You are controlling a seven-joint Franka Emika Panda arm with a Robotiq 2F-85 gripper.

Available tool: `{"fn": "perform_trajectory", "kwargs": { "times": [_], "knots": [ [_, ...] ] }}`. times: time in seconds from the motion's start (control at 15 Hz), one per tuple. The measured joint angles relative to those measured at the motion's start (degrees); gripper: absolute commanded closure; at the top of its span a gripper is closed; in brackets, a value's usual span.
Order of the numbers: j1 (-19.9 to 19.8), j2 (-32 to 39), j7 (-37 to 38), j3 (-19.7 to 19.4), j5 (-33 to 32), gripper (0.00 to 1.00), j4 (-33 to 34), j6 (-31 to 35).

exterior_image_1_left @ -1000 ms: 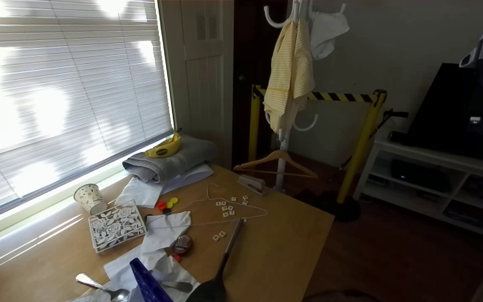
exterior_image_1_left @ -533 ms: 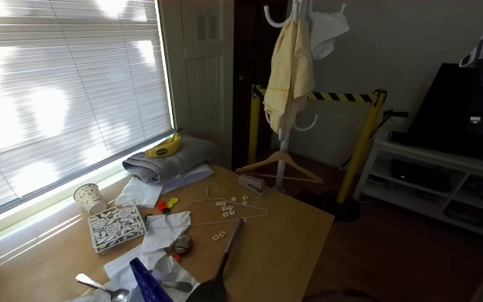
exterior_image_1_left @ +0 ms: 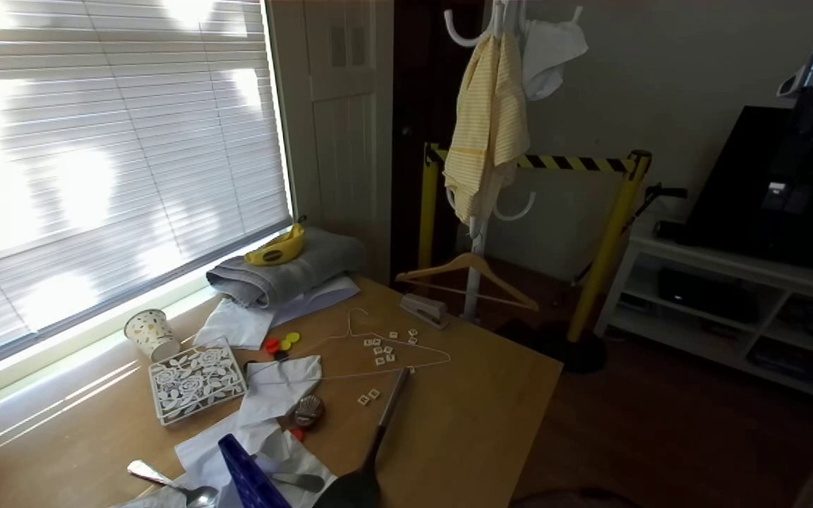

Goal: Put the white towel on the table

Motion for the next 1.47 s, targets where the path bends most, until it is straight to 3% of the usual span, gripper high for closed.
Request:
{"fn": "perform_trajectory", "kwargs": {
  "times": [0.53, 1.47],
  "knots": [
    [-0.8, 0.1, 7.4, 1.6, 7.6, 0.00, 10.0, 13.6],
    [-0.9, 0.8, 8.9, 2.1, 8.3, 0.00, 10.6, 16.3]
  ]
}}
